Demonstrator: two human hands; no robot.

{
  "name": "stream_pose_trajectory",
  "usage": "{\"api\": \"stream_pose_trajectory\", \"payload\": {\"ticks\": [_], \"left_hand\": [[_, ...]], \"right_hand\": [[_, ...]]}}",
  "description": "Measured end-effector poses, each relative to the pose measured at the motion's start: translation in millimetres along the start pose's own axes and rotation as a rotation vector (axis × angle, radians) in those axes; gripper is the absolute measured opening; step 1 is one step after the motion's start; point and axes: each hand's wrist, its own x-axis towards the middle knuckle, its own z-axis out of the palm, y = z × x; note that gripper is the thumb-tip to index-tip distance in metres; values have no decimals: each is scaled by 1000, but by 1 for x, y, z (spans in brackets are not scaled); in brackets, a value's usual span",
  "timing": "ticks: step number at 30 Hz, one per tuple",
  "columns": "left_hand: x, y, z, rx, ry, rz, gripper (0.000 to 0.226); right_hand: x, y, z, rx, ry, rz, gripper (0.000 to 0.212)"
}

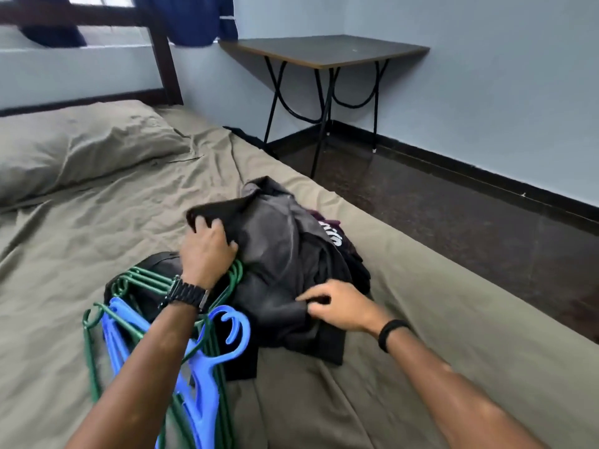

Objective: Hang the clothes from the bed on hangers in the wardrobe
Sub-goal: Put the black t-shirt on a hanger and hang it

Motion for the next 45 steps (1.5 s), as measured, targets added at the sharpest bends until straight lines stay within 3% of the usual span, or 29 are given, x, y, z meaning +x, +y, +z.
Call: {"api": "stream_pose_trajectory", "payload": {"ticks": [2,4,6,8,10,11,13,15,16,19,23,24,26,29,32,36,39,42,43,45], "left_hand": [[2,20,-15,-96,257,96,36],[9,47,-28,-282,321,150,44],[21,78,-30,-234,162,129,74],[33,105,-25,-134,-100,70,106],[44,123,-13,-80,-340,41,120],[47,128,-7,-28,-431,61,115],[50,129,7,12,-510,148,74],[53,119,18,-167,-416,235,25],[55,109,23,-280,-338,260,13],[55,77,25,-594,-177,216,17],[46,59,27,-925,-223,172,39],[44,58,28,-959,-240,184,40],[41,57,27,-1016,-241,196,41],[38,60,21,-1086,-145,160,41],[42,73,-1,-1076,67,158,37],[44,103,-52,-1049,394,290,34],[52,116,-79,-1039,531,330,30],[64,120,-98,-1085,617,381,32],[67,119,-100,-1021,636,407,32],[70,119,-94,-501,585,379,29]], "right_hand": [[2,-3,-23,54,160,13,23],[6,-2,-42,116,284,20,26],[10,2,-54,193,427,33,17],[17,6,-60,210,566,107,11],[25,10,-60,258,621,178,18],[28,13,-59,290,615,212,23],[34,18,-53,349,586,254,33],[40,24,-42,446,574,276,42],[44,27,-37,509,571,296,46],[56,30,-30,691,484,402,66],[55,29,-29,870,274,459,95],[54,31,-27,891,220,442,87],[49,37,-31,874,140,371,49],[33,40,-52,749,210,280,7],[19,27,-84,787,361,165,8],[-5,-12,-136,870,576,-62,23],[-25,-38,-179,1046,717,-135,17],[-48,-60,-219,1284,729,-210,9],[-55,-64,-230,1370,702,-247,7],[-63,-71,-241,1484,619,-327,6]]}}
